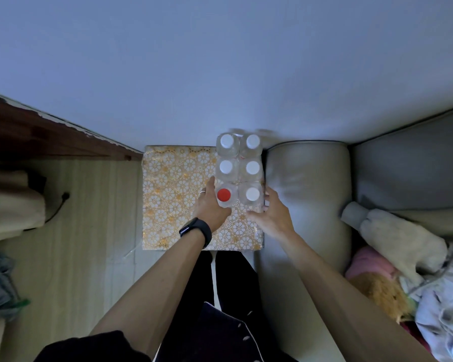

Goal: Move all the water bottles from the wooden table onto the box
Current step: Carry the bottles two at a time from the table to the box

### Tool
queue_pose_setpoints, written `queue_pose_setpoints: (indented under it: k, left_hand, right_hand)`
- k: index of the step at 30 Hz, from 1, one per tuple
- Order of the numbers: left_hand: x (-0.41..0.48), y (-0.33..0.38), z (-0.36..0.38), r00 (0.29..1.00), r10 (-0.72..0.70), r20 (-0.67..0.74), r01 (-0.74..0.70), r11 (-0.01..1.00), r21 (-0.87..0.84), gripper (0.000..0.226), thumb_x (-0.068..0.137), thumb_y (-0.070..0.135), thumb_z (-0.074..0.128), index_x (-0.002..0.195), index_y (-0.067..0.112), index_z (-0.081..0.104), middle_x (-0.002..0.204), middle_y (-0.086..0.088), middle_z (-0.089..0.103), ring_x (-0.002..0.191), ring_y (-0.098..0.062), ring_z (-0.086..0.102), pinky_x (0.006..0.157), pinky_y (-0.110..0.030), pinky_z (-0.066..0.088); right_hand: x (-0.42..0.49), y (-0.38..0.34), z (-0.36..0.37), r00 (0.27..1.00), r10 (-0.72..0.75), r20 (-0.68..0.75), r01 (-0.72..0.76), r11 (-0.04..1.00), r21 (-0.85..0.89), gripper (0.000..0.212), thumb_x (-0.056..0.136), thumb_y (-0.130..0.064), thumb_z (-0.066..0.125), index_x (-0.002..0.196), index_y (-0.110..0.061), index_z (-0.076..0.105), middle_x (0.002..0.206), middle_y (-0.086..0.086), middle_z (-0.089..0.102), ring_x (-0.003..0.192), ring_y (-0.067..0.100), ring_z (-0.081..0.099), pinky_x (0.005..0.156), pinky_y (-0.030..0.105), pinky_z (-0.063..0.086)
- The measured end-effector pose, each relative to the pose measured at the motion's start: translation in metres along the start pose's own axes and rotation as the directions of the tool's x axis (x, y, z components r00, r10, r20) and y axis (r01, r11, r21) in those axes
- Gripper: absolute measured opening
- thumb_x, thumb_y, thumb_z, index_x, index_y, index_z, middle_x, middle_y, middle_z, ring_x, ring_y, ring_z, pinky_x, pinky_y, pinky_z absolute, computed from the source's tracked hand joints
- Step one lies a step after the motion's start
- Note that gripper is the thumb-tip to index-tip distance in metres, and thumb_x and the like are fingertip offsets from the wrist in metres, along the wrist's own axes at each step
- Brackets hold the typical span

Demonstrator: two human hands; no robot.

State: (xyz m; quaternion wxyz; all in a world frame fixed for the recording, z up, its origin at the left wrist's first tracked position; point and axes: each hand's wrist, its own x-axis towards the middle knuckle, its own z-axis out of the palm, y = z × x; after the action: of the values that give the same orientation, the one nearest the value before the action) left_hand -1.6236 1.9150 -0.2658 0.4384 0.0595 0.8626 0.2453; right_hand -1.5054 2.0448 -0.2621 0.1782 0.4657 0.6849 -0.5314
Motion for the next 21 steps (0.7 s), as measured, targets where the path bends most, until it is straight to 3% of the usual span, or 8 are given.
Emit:
queue_pose_setpoints:
  k: [2, 5, 11, 16, 18, 21]
  left_hand:
    - [-0.015, 0.001, -0.009, 1.000, -0.025, -0.004, 0.025, 1.000, -0.016, 0.101, 0.080, 0.014, 0.072, 0.159, 0.025, 0.010, 0.144, -0.010, 0.050, 0.125, -0.031, 0.054, 0.100, -0.042, 0.047]
    - [-0.045, 0.001, -0.021, 1.000, -0.006, 0.000, 0.006, 0.999, -0.040, 0.100, 0.082, 0.019, 0.072, 0.159, 0.026, 0.008, 0.148, -0.008, 0.048, 0.128, -0.030, 0.053, 0.102, -0.046, 0.048]
    - [-0.107, -0.011, -0.051, 1.000, 0.028, 0.006, -0.027, 0.996, -0.086, 0.089, 0.086, 0.030, 0.070, 0.158, 0.025, 0.017, 0.153, -0.004, 0.042, 0.132, -0.024, 0.050, 0.099, -0.037, 0.049]
    - [-0.141, -0.040, -0.073, 0.995, 0.077, -0.061, -0.079, 0.996, -0.028, 0.080, 0.090, 0.031, 0.066, 0.156, 0.027, 0.022, 0.154, -0.006, 0.041, 0.130, -0.025, 0.051, 0.094, -0.031, 0.047]
    - [-0.148, -0.055, -0.079, 0.990, 0.096, -0.101, -0.099, 0.995, -0.022, 0.076, 0.091, 0.032, 0.064, 0.156, 0.028, 0.023, 0.154, -0.006, 0.040, 0.128, -0.024, 0.052, 0.090, -0.030, 0.047]
    - [-0.156, -0.078, -0.084, 0.982, 0.108, -0.155, -0.112, 0.993, -0.021, 0.073, 0.093, 0.032, 0.062, 0.155, 0.029, 0.024, 0.156, -0.006, 0.038, 0.123, -0.024, 0.055, 0.084, -0.026, 0.043]
  right_hand:
    - [-0.017, -0.002, -0.004, 0.999, 0.015, 0.038, -0.012, 0.997, -0.074, 0.085, 0.083, -0.033, 0.080, 0.152, -0.016, 0.034, 0.146, -0.001, 0.051, 0.122, 0.020, 0.058, 0.099, 0.028, 0.046]
    - [-0.046, -0.007, -0.010, 0.996, 0.009, 0.086, 0.006, 0.986, -0.164, 0.077, 0.087, -0.035, 0.075, 0.151, -0.016, 0.037, 0.151, 0.003, 0.050, 0.135, 0.021, 0.051, 0.110, 0.034, 0.041]
    - [-0.101, -0.023, -0.010, 0.991, -0.049, 0.122, 0.073, 0.977, -0.201, 0.059, 0.087, -0.036, 0.075, 0.140, -0.022, 0.053, 0.140, -0.002, 0.059, 0.128, 0.015, 0.056, 0.107, 0.028, 0.041]
    - [-0.102, -0.049, 0.015, 0.977, -0.141, 0.158, 0.197, 0.884, -0.425, 0.067, 0.092, -0.042, 0.064, 0.151, -0.023, 0.037, 0.148, 0.001, 0.052, 0.134, 0.021, 0.051, 0.106, 0.035, 0.042]
    - [-0.092, -0.061, 0.029, 0.968, -0.215, 0.131, 0.252, 0.813, -0.525, 0.070, 0.093, -0.044, 0.061, 0.153, -0.024, 0.031, 0.144, 0.003, 0.054, 0.127, 0.025, 0.056, 0.096, 0.038, 0.049]
    - [-0.071, -0.068, 0.047, 0.939, -0.326, 0.106, 0.321, 0.727, -0.607, 0.075, 0.095, -0.046, 0.059, 0.156, -0.025, 0.021, 0.120, 0.008, 0.066, 0.101, 0.030, 0.067, 0.064, 0.035, 0.049]
